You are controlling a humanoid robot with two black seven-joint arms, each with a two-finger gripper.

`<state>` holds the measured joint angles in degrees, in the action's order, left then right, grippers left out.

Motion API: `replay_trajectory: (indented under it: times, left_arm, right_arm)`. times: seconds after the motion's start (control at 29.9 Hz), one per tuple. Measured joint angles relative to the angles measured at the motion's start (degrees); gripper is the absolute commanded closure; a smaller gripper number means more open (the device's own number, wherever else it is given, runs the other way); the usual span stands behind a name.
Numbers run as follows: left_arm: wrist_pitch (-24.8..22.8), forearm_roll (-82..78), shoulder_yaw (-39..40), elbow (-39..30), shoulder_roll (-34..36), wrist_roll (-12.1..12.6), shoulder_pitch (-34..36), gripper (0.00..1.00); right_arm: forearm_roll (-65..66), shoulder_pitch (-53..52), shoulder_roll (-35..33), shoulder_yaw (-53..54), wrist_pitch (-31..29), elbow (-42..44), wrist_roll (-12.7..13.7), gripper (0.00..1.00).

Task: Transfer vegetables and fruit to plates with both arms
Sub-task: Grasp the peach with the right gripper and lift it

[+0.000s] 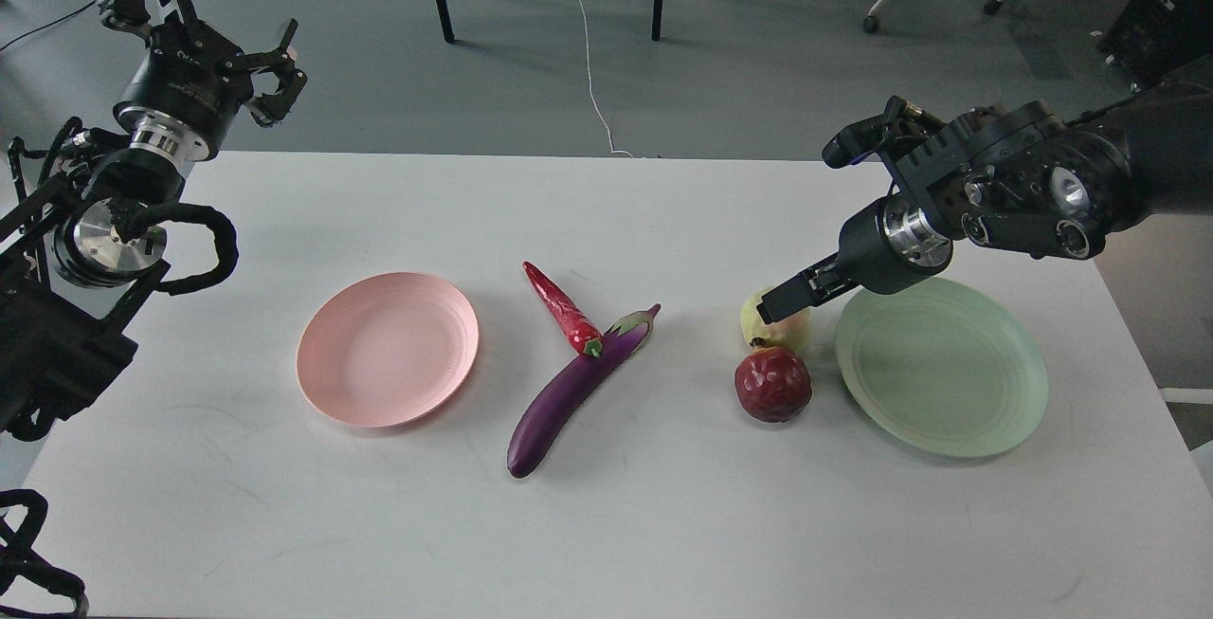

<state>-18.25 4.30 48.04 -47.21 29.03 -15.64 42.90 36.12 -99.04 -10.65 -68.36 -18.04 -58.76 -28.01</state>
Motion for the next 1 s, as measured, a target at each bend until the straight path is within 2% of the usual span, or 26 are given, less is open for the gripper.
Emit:
replay_trajectory:
  times: [0.4, 0.77, 0.87, 1.0]
  left_arm:
    - [0.0, -0.1, -0.1, 0.4, 0.1, 0.2, -0.2, 0.02]
    - [0.0, -0.2, -0.1, 0.5, 0.0, 0.0, -0.6, 0.02]
    - [0.0, -0.2, -0.1, 0.5, 0.1, 0.0, -0.6, 0.02]
    - [0.0, -0.2, -0.1, 0.5, 0.1, 0.0, -0.6, 0.02]
  right_arm:
    - [-0.4, 7.7, 4.9, 0.0, 0.3, 10.1, 0.0, 0.03]
    - [-0.7, 12.6, 6.8, 0.2, 0.3, 15.4, 0.0, 0.05]
    - [-0.8, 13.2, 7.1, 0.3, 0.3, 16.3, 0.0, 0.09]
    - [-0.8, 13.8, 7.6, 0.3, 0.3, 16.5, 0.0, 0.26]
